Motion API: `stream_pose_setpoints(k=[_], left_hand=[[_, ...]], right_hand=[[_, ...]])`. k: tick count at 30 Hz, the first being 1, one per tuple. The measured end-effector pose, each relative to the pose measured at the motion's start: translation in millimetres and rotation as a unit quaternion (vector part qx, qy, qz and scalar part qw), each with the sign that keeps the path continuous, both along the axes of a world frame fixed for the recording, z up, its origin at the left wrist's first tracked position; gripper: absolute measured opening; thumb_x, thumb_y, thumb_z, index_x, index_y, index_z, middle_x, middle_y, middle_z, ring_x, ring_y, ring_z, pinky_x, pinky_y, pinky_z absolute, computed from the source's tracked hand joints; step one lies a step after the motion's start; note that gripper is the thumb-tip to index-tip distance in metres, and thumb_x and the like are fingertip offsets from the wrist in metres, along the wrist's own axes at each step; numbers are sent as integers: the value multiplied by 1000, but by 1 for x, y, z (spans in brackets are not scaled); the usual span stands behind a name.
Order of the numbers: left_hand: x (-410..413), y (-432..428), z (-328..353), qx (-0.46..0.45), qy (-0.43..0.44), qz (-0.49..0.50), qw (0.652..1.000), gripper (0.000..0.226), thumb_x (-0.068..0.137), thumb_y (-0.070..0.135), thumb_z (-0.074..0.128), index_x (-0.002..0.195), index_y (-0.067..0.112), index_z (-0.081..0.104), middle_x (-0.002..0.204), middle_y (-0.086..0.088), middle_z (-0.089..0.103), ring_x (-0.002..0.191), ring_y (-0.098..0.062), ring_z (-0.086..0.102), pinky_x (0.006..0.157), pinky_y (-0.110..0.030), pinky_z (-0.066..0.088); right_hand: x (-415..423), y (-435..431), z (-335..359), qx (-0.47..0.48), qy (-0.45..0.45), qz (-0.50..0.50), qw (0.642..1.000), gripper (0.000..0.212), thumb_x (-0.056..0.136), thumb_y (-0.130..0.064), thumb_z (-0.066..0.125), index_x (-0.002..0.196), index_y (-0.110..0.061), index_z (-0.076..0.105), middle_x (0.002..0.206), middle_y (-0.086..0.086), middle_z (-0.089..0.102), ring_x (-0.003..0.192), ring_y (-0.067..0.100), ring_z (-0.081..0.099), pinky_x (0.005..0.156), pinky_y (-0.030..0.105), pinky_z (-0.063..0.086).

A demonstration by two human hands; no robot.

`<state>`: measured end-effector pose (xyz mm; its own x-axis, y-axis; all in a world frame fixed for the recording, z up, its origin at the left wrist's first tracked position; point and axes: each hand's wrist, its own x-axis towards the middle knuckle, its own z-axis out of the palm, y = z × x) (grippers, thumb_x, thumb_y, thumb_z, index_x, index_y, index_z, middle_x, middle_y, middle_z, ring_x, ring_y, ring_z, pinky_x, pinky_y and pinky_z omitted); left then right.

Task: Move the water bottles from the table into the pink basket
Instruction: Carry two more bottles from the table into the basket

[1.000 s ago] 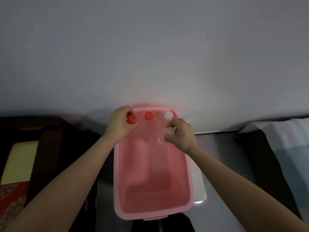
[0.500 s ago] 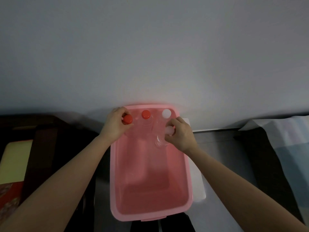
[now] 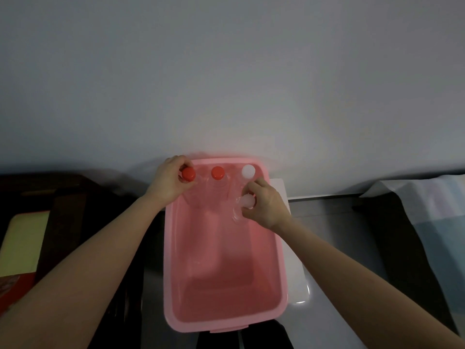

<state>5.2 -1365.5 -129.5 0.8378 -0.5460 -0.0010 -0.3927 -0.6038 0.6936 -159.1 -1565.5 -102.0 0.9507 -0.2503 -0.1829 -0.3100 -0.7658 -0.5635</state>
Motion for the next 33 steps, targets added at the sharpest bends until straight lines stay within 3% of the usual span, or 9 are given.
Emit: stream_pose_setpoints(k=[8, 12, 20, 24, 28, 33], left_hand=[[-2, 3, 1, 8, -6, -8, 1000, 30, 67, 14, 81, 93, 14, 64, 91, -1, 61, 84, -21, 57, 72, -26, 42], [-3, 2, 3, 17, -15, -13, 1000, 28, 69, 9, 79, 93, 10, 64, 93, -9, 64, 87, -25, 58, 72, -26, 40], [-8, -1, 4, 13, -9, 25, 1000, 29, 67, 13, 82, 89, 8, 63, 89, -10, 65, 83, -25, 58, 69, -27, 40], [-6, 1, 5, 25, -12, 7, 1000, 33, 67, 16, 82, 93, 8, 63, 95, -11, 64, 90, -26, 56, 74, -30, 44], [-7, 8, 18, 46, -21, -9, 999, 46, 67, 20, 82, 106, 10, 61, 107, -10, 62, 100, -28, 54, 83, -37, 46], [-14, 24, 63, 20, -56, 12, 998, 42, 74, 25, 78, 111, 11, 61, 110, -8, 62, 102, -25, 56, 87, -39, 49]], right_hand=[[-4, 1, 2, -1, 5, -2, 1000, 33, 64, -12, 74, 94, -7, 61, 96, 9, 56, 79, 29, 57, 69, 43, 50], [-4, 3, 4, -7, 11, -13, 1000, 32, 66, -13, 74, 95, -7, 62, 97, 9, 57, 83, 30, 58, 72, 40, 50], [-9, 17, 1, -1, -11, -84, 996, 26, 68, -13, 72, 86, -4, 56, 91, 11, 55, 76, 30, 54, 65, 39, 46], [-7, 18, 0, 2, 3, -83, 997, 30, 69, -15, 72, 93, -4, 57, 97, 11, 54, 81, 30, 55, 67, 35, 43], [-8, 16, 11, 2, 30, -68, 997, 48, 72, -25, 74, 113, -10, 55, 108, 4, 51, 86, 24, 54, 74, 35, 47], [-13, 16, 50, -14, -34, -58, 998, 41, 79, -25, 65, 116, -11, 56, 111, 4, 55, 89, 23, 59, 75, 35, 50]])
